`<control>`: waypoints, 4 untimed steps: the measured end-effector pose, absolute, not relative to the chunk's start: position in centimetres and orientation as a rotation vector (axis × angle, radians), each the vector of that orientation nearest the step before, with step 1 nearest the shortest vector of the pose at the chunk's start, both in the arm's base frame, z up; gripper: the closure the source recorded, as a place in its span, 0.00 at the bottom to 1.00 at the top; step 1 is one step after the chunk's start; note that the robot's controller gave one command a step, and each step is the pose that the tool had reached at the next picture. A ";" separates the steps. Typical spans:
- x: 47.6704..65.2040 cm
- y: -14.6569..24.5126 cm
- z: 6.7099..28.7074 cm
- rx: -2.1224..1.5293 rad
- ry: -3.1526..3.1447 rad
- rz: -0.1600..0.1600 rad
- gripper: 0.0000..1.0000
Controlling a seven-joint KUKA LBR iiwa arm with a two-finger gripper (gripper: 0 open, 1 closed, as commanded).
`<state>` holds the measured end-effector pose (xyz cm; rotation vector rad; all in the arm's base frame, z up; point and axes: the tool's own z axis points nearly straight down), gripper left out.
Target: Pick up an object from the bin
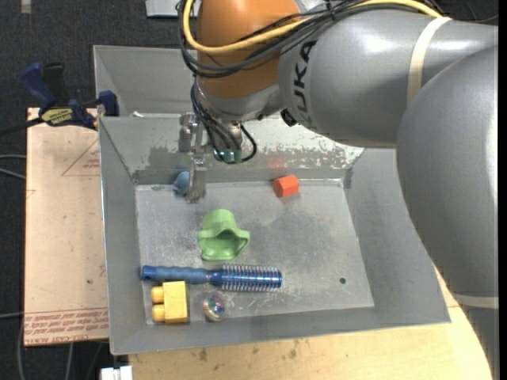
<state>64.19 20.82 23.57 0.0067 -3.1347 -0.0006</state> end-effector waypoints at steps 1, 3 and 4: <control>57.7 20.7 14.3 0.003 -3.131 0.002 0.00; 56.9 13.3 6.9 0.405 -3.119 -0.002 0.00; 56.9 13.3 7.0 0.404 -3.117 -0.003 1.00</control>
Offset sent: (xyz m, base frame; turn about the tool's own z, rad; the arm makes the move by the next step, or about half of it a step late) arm -0.0610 -0.0016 -0.0876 0.0057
